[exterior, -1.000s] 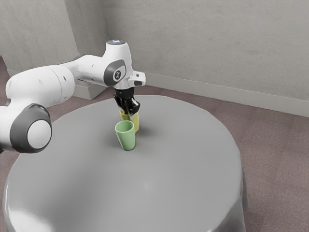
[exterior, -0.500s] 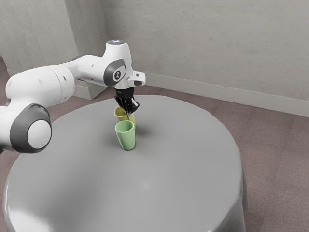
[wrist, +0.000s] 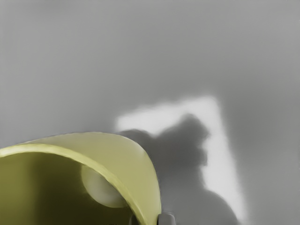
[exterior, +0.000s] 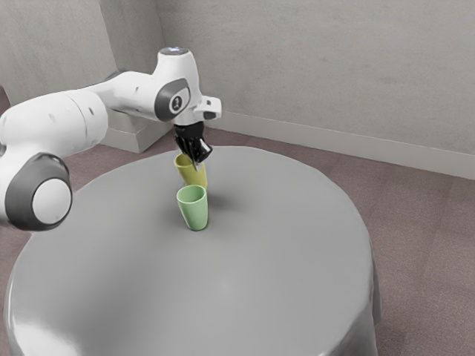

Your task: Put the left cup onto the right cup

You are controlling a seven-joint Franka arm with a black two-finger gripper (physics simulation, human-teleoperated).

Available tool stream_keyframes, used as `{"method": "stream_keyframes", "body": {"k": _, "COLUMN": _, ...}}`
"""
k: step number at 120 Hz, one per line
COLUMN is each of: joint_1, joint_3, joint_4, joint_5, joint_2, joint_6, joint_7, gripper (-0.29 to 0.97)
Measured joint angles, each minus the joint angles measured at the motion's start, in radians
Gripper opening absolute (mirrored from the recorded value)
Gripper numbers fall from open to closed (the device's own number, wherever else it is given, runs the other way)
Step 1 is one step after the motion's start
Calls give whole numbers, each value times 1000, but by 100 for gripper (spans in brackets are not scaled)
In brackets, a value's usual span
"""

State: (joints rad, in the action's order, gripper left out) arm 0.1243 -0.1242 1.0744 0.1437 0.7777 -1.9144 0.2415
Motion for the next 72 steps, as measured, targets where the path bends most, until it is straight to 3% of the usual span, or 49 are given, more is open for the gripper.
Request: {"method": "stream_keyframes", "body": {"k": 72, "joint_1": -15, "joint_3": -22, "joint_4": 135, "joint_5": 2, "joint_2": -183, "joint_6": 8, "joint_7": -6, "gripper": -11}}
